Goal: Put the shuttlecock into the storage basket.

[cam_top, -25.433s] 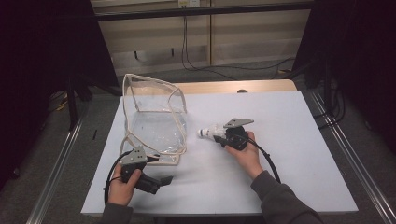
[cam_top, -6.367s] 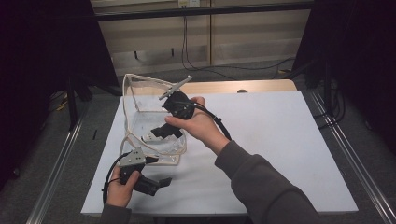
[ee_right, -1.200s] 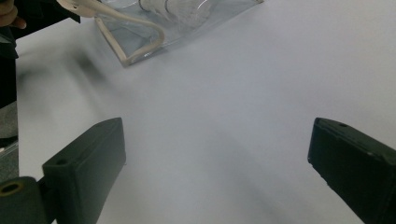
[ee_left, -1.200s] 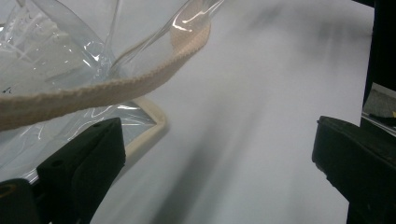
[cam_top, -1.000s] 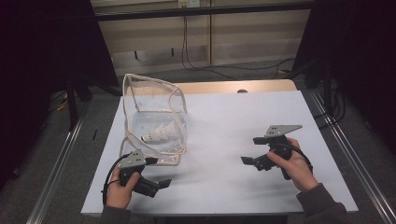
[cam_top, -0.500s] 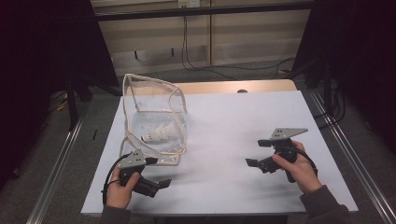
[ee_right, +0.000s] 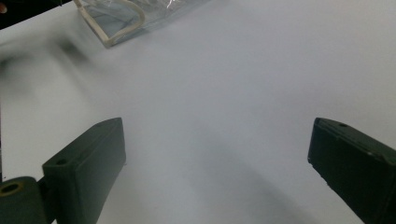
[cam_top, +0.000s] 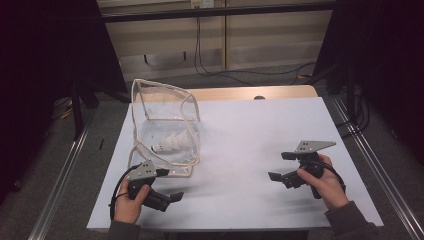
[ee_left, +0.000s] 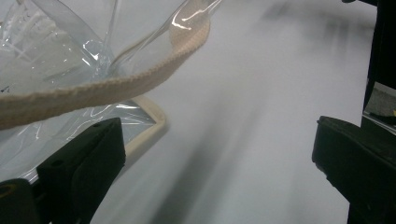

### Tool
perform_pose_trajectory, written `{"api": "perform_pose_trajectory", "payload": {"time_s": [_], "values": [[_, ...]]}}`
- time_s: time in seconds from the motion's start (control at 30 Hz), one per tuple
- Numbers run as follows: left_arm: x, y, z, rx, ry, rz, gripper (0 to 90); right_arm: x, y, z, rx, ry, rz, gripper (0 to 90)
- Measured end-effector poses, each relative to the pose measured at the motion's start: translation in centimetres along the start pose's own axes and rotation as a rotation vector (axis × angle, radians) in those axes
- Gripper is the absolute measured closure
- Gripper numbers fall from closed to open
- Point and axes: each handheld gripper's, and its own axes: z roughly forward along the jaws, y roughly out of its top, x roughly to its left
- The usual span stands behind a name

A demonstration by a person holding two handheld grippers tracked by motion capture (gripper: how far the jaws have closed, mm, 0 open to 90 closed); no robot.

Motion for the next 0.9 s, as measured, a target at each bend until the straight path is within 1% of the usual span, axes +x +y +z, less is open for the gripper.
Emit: {"api": "perform_pose_trajectory", "payload": {"time_s": [0.7,0.9], "values": [[0.1,0.0,0.0,0.004,0.0,-0.001,2.8,-0.2,-1.1,-0.2,-0.006,-0.008,0.003,3.7],[0.1,0.0,0.0,0.002,0.0,-0.003,2.8,-0.3,-1.3,-0.1,0.002,-0.003,0.001,3.7]]}}
